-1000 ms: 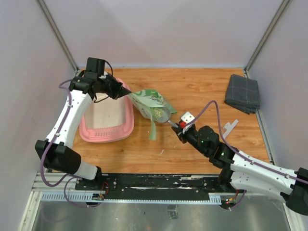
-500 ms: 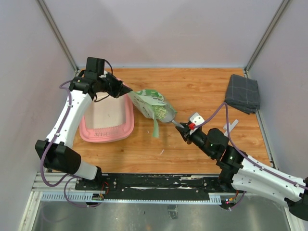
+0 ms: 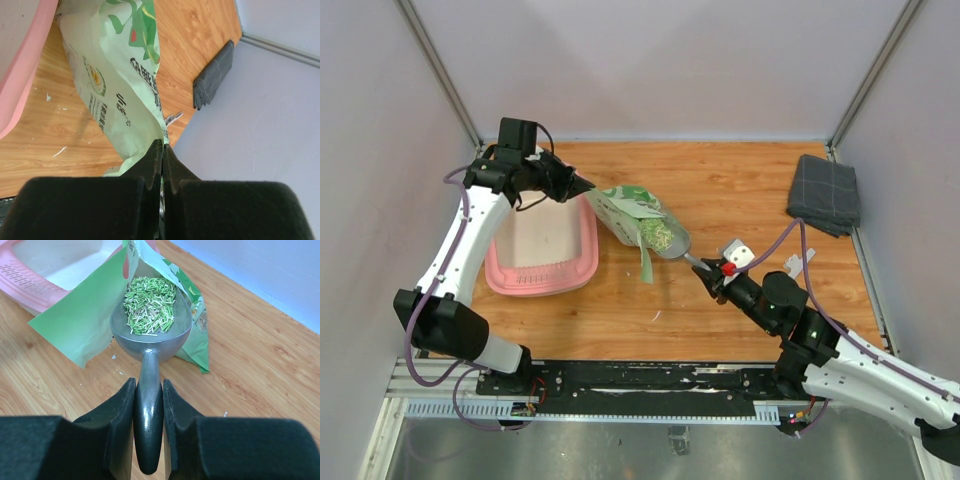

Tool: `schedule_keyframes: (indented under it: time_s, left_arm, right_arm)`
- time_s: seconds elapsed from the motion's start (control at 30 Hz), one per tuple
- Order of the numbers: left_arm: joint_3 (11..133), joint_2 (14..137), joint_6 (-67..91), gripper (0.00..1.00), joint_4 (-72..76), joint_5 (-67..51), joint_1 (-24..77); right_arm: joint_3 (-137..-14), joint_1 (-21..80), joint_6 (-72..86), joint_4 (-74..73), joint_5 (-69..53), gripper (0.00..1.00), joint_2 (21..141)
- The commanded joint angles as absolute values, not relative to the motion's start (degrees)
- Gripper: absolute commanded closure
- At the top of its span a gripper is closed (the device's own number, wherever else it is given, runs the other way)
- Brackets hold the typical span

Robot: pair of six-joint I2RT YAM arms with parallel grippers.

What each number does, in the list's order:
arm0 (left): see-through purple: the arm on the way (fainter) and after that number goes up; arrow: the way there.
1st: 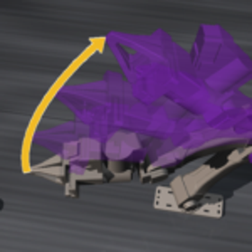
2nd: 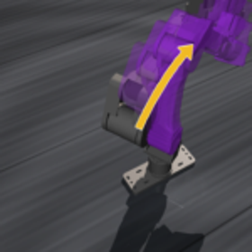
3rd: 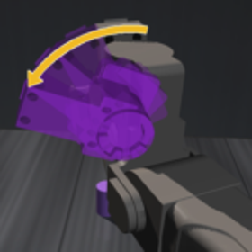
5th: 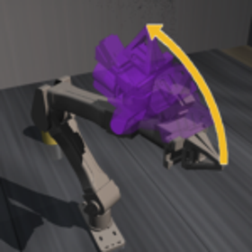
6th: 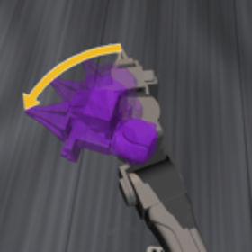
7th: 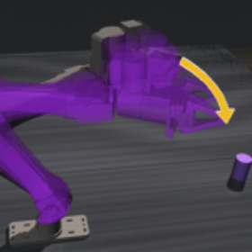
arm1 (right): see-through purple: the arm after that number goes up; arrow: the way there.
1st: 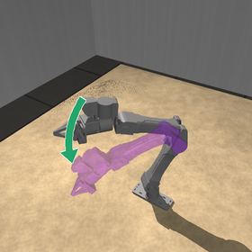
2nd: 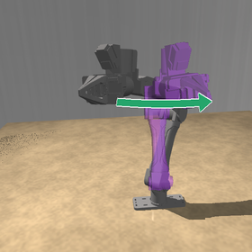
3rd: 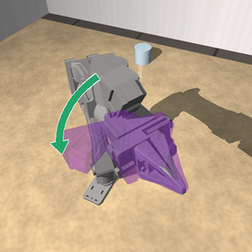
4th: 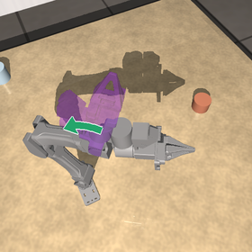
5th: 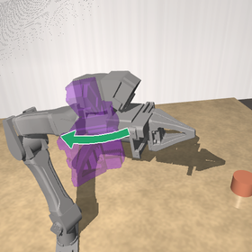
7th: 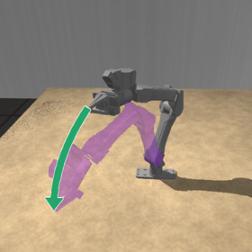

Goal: Fill the litter box with clean litter
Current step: 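Scoop the cat litter from the cat litter bag.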

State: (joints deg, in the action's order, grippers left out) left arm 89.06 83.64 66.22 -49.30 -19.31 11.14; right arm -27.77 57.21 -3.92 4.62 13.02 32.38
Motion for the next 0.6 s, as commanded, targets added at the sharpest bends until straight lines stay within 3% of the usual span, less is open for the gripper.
schedule_keyframes:
  time_s: [0.0,0.57]
  left_arm:
    - [91.1,82.3,66.0,1.00,-44.5,-21.1,10.5]
    - [90.2,82.5,64.2,1.00,-44.8,-19.2,10.4]
  right_arm:
    - [-28.1,57.2,-5.0,5.5,12.7,0.99,29.8]
    - [-30.3,57.2,-6.4,3.7,10.7,0.99,25.8]
